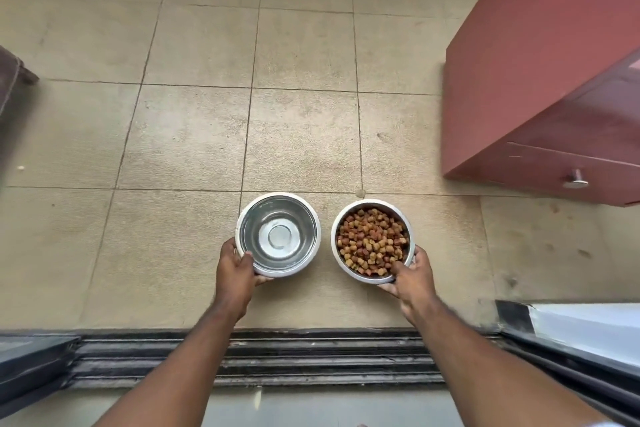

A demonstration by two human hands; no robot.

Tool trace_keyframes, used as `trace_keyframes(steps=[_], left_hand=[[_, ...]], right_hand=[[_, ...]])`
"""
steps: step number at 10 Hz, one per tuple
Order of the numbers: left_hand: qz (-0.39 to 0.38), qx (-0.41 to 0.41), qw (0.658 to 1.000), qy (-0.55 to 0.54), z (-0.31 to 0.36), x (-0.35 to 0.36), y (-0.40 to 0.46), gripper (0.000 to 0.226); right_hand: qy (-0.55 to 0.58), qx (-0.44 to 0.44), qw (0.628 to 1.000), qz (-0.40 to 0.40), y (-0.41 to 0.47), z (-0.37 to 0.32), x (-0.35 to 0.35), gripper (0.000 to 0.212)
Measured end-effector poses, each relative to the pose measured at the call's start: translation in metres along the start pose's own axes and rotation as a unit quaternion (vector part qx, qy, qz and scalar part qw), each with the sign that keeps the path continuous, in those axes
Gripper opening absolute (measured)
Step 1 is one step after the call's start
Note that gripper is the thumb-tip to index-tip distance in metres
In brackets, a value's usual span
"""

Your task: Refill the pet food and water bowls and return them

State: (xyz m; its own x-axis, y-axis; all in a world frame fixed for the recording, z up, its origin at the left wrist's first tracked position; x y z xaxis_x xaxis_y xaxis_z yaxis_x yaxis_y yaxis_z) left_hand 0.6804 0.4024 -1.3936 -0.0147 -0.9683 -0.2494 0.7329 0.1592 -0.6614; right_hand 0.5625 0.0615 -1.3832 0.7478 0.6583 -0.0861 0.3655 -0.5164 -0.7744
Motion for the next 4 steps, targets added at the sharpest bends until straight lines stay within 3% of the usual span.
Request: trace_keyframes(steps=[2,3,4], left_hand=[[-0.009,0.001,1.000,0.005,-0.007,0.000,0.010,0.039],[-0.022,-0.005,1.000,0.012,-0.008,0.002,0.009,0.039],[-0.014,-0.025,0.999,0.032,-0.006,0.000,0.003,0.037]], right_hand=[[0.010,0.013,1.000,-0.016,0.009,0.017,0.011,0.056],[-0.025,0.010,0.999,-0.033,0.011,0.021,0.012,0.060],[-0.129,-0.014,0.991,-0.044,0.005,0.013,0.013,0.062]])
Point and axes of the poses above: each hand's wrist, its own y-axis towards the middle knuckle, its own x-axis out of the palm, z = x × y, the point moved 9 cm from there along y, towards the middle knuckle, and after that the axes turned 6 degrees about y, right-handed, at the moved point
